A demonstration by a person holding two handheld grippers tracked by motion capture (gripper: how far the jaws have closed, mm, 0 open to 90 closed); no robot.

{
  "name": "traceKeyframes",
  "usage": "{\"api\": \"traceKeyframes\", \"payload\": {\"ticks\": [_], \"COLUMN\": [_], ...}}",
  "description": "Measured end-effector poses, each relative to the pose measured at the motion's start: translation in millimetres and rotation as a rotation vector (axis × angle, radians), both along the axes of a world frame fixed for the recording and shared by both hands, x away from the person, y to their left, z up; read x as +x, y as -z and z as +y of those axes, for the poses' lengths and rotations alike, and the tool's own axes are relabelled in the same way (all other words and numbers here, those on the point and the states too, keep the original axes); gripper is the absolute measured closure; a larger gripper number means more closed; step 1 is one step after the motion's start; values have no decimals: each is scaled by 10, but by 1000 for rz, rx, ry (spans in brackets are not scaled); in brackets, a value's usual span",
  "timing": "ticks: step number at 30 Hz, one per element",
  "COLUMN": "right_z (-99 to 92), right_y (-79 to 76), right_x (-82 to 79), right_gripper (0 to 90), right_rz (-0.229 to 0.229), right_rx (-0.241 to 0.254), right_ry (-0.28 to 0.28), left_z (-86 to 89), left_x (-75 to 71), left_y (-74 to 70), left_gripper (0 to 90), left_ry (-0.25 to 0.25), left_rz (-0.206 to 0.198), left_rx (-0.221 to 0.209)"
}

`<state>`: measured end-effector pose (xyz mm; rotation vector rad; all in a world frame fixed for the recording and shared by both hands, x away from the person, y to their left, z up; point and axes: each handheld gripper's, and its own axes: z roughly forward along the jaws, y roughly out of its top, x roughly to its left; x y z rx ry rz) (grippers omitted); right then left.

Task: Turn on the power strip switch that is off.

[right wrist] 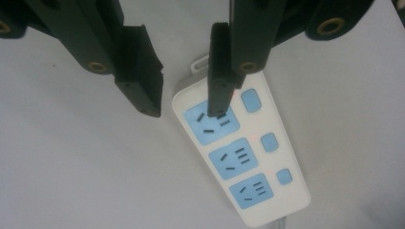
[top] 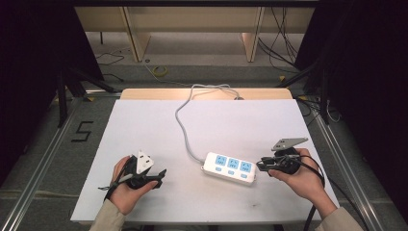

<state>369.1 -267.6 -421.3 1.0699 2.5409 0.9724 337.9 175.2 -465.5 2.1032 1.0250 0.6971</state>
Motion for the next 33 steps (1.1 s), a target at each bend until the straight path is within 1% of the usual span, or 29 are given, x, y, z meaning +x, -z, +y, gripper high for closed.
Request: {"api": "traceKeyframes", "payload": {"ticks": [4,5,10,22,28,31,33], "right_z": [-19,-32,-69,-154,-196,-228,-260], "right_y": [15,19,26,88,115,142,184], "right_x": [-7,-14,-25,-52,-68,-83,-100], "right_gripper": [627,605,577,474,443,430,414], "right_rz": [3,5,-4,-38,-61,-63,-61], "right_rx": [0,1,7,22,26,30,35], "right_ry": [5,12,20,34,38,47,62], "left_z": [3,3,-1,2,0,1,1], "left_x": [0,-1,0,-1,1,1,2], "left_y": [-1,-1,-1,2,5,7,9], "left_gripper": [252,252,252,251,250,250,250], "left_ry": [1,0,2,0,2,2,2], "left_rz": [-2,-2,-1,1,3,4,5], "left_rx": [0,0,2,-5,-4,-5,-3]}}
